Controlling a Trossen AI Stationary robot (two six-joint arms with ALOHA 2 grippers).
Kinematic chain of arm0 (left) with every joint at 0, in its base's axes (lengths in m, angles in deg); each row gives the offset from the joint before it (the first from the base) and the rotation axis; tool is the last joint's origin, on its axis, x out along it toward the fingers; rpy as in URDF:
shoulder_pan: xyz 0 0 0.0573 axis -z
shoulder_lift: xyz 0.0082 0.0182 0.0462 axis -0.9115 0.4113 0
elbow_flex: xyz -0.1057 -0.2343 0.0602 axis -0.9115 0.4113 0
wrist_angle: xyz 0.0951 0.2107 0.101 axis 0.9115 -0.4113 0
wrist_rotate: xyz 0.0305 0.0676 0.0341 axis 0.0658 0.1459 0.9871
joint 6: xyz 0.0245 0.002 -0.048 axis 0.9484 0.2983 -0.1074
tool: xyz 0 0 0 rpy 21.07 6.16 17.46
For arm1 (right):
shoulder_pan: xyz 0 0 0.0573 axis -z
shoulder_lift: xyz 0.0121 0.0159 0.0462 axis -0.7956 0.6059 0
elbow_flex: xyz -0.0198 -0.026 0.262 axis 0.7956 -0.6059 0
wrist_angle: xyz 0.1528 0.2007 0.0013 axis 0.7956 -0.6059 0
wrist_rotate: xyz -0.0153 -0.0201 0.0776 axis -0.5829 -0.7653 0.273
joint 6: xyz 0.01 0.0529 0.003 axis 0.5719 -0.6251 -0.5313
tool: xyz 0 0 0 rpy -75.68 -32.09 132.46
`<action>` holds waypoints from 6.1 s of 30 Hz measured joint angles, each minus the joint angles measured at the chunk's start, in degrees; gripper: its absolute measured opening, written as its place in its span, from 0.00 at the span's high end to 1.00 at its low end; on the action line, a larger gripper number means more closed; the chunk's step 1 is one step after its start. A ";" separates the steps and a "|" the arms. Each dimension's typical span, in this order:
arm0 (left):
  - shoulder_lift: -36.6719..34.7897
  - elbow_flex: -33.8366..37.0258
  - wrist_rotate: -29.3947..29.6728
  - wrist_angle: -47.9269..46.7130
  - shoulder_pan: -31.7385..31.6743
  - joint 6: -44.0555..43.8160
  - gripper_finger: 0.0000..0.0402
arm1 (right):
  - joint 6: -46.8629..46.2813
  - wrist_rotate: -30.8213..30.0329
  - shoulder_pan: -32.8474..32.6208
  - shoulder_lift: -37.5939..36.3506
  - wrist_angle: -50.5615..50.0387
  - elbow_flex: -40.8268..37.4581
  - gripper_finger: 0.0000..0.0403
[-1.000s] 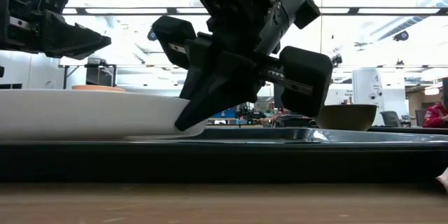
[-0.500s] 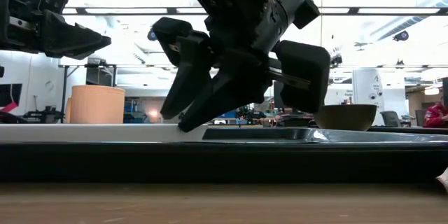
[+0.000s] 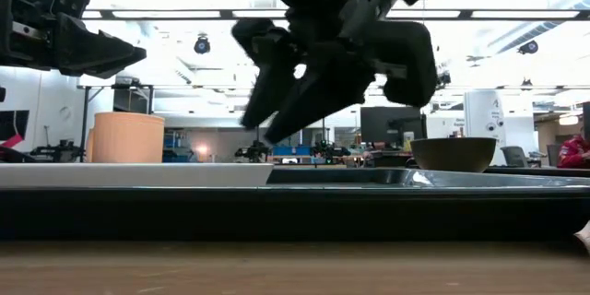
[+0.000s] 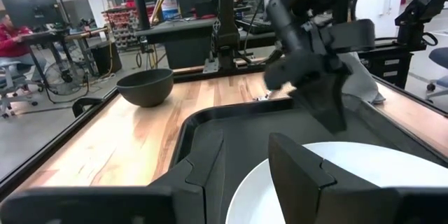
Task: Set up tray
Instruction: Put the bowl onto the plate
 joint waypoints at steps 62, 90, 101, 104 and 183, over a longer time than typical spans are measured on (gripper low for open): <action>0.07 0.00 0.04 0.02 0.02 -0.02 0.77 | -25.45 -18.08 30.45 -56.46 -18.36 -42.03 0.83; 0.07 0.00 0.04 0.02 0.00 -0.02 0.77 | -25.75 -14.03 44.29 -42.69 -14.77 -42.47 0.84; 0.07 0.00 0.06 0.02 0.00 -0.02 0.77 | -24.20 -13.79 45.97 -41.42 -15.07 -42.40 0.98; 0.07 0.00 0.04 0.02 0.01 -0.02 0.77 | -24.14 -13.30 45.89 -41.44 -15.28 -42.05 0.98; 1.92 0.00 0.06 0.01 0.00 -0.02 0.77 | 1.40 1.24 0.76 12.18 -15.35 23.65 0.98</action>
